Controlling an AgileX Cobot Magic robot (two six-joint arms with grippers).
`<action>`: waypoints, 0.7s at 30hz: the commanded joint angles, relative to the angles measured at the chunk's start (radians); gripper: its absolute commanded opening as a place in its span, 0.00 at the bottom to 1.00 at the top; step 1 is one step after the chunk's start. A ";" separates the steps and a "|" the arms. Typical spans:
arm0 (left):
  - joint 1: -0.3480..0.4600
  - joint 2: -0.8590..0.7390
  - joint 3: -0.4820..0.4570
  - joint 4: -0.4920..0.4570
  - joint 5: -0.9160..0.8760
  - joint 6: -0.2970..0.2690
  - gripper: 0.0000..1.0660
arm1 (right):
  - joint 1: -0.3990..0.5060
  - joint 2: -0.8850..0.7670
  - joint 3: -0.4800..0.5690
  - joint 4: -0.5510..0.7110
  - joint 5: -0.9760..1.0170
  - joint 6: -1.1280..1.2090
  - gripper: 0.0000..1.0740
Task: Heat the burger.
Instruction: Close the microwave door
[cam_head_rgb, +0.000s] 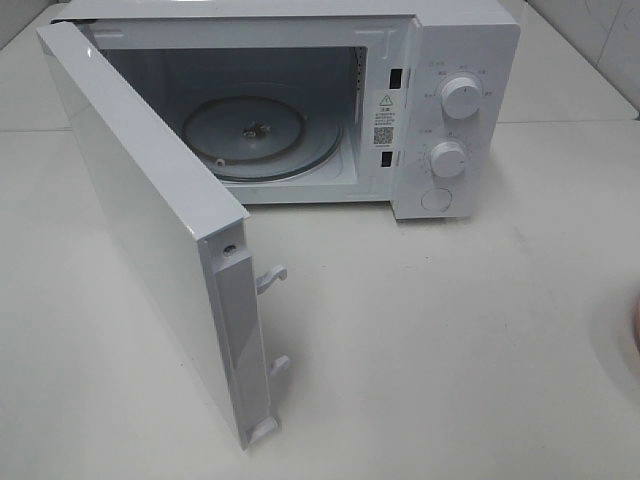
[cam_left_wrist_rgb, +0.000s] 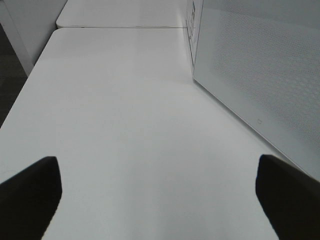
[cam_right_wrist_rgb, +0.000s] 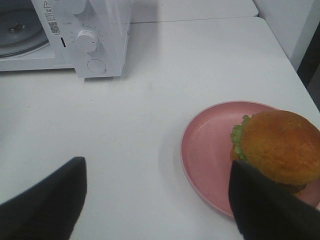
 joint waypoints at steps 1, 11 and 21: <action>0.002 -0.019 0.002 -0.003 -0.003 0.000 0.92 | -0.008 -0.026 0.002 0.005 -0.009 -0.007 0.70; 0.002 -0.019 0.002 -0.003 -0.003 0.000 0.92 | -0.008 -0.026 0.002 0.005 -0.009 -0.007 0.70; 0.002 -0.019 0.002 -0.003 -0.003 0.000 0.92 | -0.008 -0.026 0.002 0.005 -0.009 -0.007 0.70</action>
